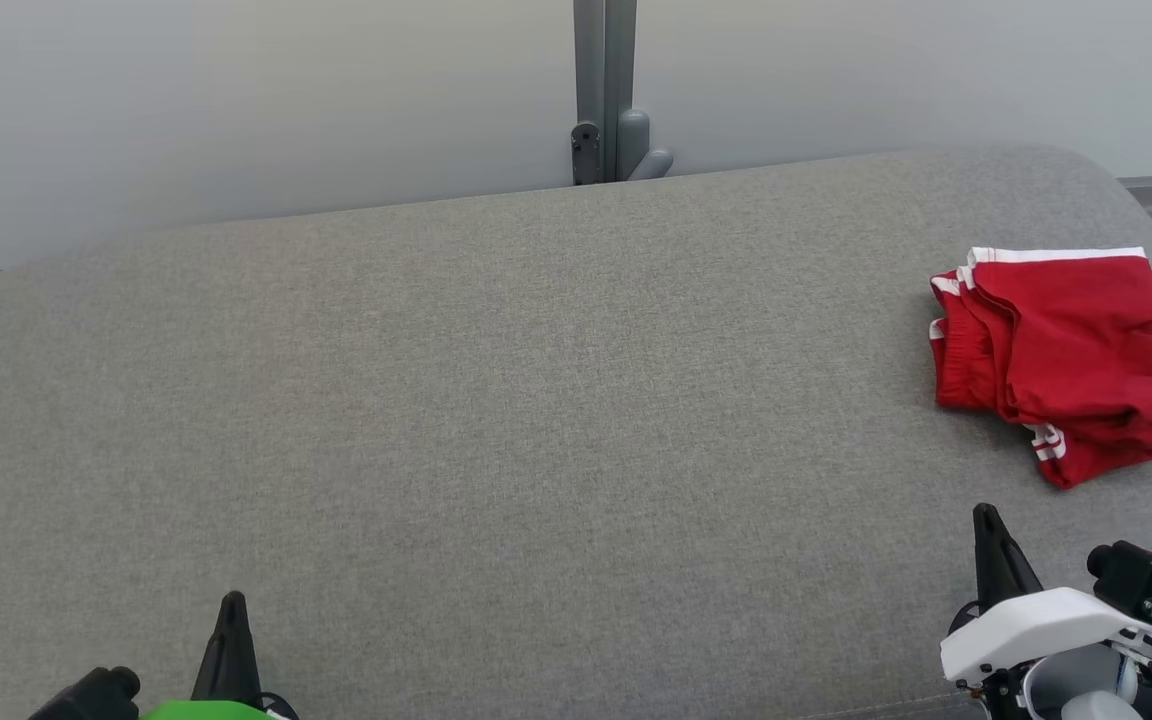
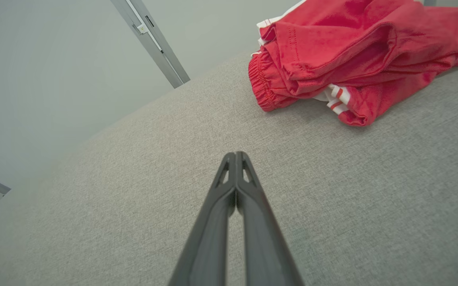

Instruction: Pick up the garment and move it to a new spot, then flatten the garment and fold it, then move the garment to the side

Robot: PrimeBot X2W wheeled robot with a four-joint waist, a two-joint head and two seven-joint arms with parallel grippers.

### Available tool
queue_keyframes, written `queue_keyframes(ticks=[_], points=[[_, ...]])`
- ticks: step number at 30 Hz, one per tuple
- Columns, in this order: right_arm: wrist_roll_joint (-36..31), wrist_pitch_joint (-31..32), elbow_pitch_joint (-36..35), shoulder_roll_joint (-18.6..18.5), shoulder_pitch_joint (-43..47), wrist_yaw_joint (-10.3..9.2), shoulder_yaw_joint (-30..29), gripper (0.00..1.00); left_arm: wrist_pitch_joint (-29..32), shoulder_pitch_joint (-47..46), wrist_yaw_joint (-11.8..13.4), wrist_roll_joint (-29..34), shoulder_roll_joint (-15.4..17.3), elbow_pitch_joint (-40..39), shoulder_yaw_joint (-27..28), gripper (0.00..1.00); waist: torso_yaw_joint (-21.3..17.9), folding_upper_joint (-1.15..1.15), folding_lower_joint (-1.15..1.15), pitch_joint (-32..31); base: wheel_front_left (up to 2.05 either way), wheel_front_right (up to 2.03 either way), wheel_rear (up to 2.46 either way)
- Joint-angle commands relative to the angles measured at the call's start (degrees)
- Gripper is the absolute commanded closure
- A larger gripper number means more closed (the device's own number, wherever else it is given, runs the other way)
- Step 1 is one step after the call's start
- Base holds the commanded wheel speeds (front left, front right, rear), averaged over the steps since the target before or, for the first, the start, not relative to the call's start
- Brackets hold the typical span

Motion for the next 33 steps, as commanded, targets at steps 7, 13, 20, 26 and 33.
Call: queue_keyframes(ticks=[7, 13, 20, 26, 33], points=[[8.3, 1.7, -1.8, -0.6, -1.7, -0.01, 0.0, 1.00, 1.7, -2.5, -0.5, -6.9, 0.3, -1.2, 0.7, 1.00, 0.1, 0.15, 0.00, 0.0, 0.00, 0.00, 0.00], [13.8, 3.0, -2.3, -0.6, -1.9, -0.01, -0.1, 1.00, 3.0, -3.3, -0.7, -11.5, 0.4, -1.5, 1.1, 1.00, 0.1, 0.18, 0.00, 0.1, 0.00, 0.00, 0.00], [20.8, 4.5, -3.0, -0.7, -2.2, -0.01, -0.1, 1.00, 4.5, -4.2, -0.9, -17.1, 0.4, -1.8, 1.5, 1.00, 0.2, 0.21, 0.00, 0.1, 0.00, 0.00, 0.00], [24.8, 5.4, -3.4, -0.7, -2.3, -0.01, -0.1, 1.00, 5.4, -4.8, -1.0, -20.5, 0.5, -2.0, 1.7, 1.00, 0.2, 0.24, 0.00, 0.1, 0.00, 0.00, 0.00], [30.2, 6.7, -3.9, -0.8, -2.5, -0.01, -0.2, 1.00, 6.6, -5.5, -1.0, -24.8, 0.5, -2.3, 2.0, 1.00, 0.3, 0.27, 0.00, 0.2, 0.00, 0.00, 0.00]])
